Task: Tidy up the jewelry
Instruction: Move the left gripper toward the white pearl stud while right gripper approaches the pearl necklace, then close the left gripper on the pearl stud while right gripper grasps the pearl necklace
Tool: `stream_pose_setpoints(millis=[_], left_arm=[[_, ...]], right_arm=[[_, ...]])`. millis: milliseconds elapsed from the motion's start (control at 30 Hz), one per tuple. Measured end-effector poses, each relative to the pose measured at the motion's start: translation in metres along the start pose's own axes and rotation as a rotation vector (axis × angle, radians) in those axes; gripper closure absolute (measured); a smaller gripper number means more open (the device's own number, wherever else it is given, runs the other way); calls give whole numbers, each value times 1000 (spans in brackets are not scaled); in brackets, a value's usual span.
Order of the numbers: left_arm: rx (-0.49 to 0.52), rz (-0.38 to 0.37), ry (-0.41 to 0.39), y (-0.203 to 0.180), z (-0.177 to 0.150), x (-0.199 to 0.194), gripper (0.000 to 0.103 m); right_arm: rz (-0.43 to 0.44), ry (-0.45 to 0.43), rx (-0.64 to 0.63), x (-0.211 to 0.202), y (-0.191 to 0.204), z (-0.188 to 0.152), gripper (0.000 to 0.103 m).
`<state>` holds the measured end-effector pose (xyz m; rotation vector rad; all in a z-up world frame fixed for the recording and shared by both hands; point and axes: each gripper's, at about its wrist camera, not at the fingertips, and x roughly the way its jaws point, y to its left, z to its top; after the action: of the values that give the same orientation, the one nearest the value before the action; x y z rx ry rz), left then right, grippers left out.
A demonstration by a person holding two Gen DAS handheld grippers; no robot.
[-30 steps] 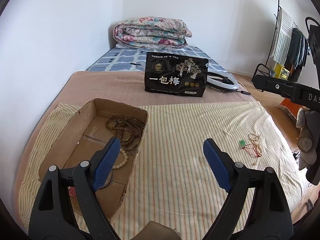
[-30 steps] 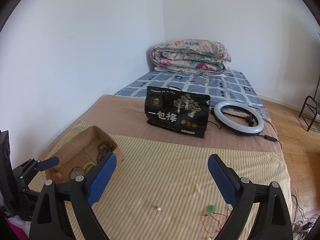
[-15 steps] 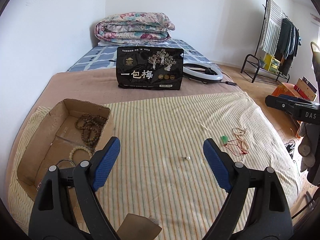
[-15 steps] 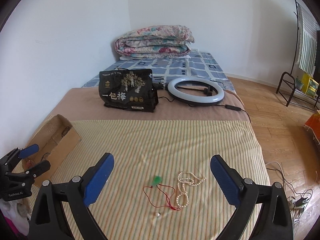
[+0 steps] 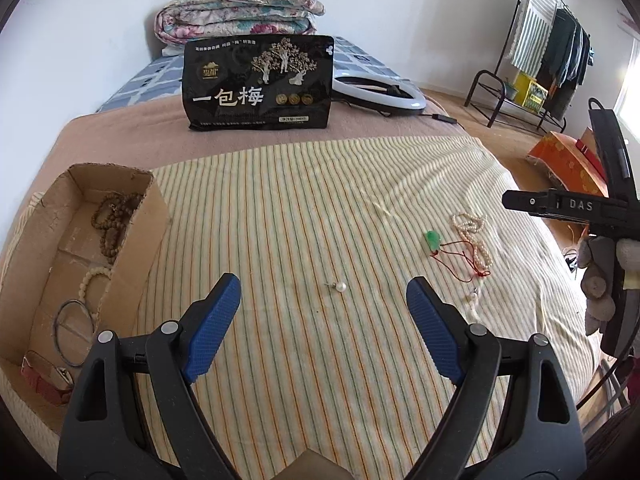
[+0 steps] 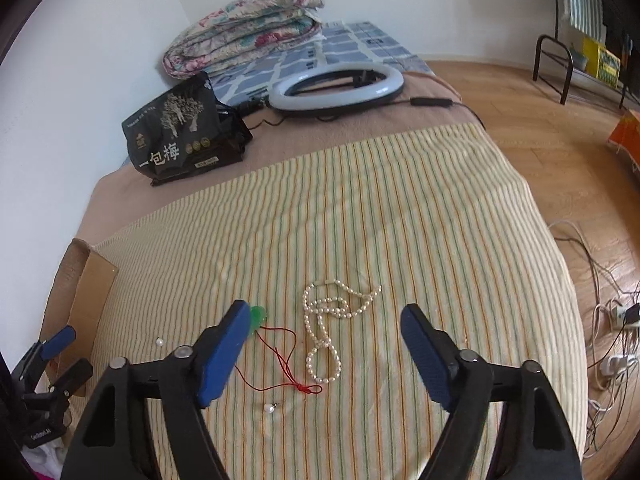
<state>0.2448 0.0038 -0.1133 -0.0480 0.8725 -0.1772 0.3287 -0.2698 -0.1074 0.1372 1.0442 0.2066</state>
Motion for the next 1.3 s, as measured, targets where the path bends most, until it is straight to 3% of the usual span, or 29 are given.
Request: stream_pose_setpoints(millis=[67,200,333,733,1000,1300], left_arm=[[16,2,9,-2,-2,5,16],[22,0,28,-2,-4,13,27],[29,-13,54,-3,-4,23,36],[59,-23,98,-7,-10,41,52],[69,-20,122,-7,-13,54,56],[135,20,141,-21,-15,78,62]], right_arm=[[5,38,33,13,-5,-2,41],[38,111,90,36,-15,-9,62],[36,139,75,45,-14,-12,69],[14,182,-21,58,3,-19,84],[-2,177,-21,63,0,-16,91],[-10,165,-37,68,1,-13,91]])
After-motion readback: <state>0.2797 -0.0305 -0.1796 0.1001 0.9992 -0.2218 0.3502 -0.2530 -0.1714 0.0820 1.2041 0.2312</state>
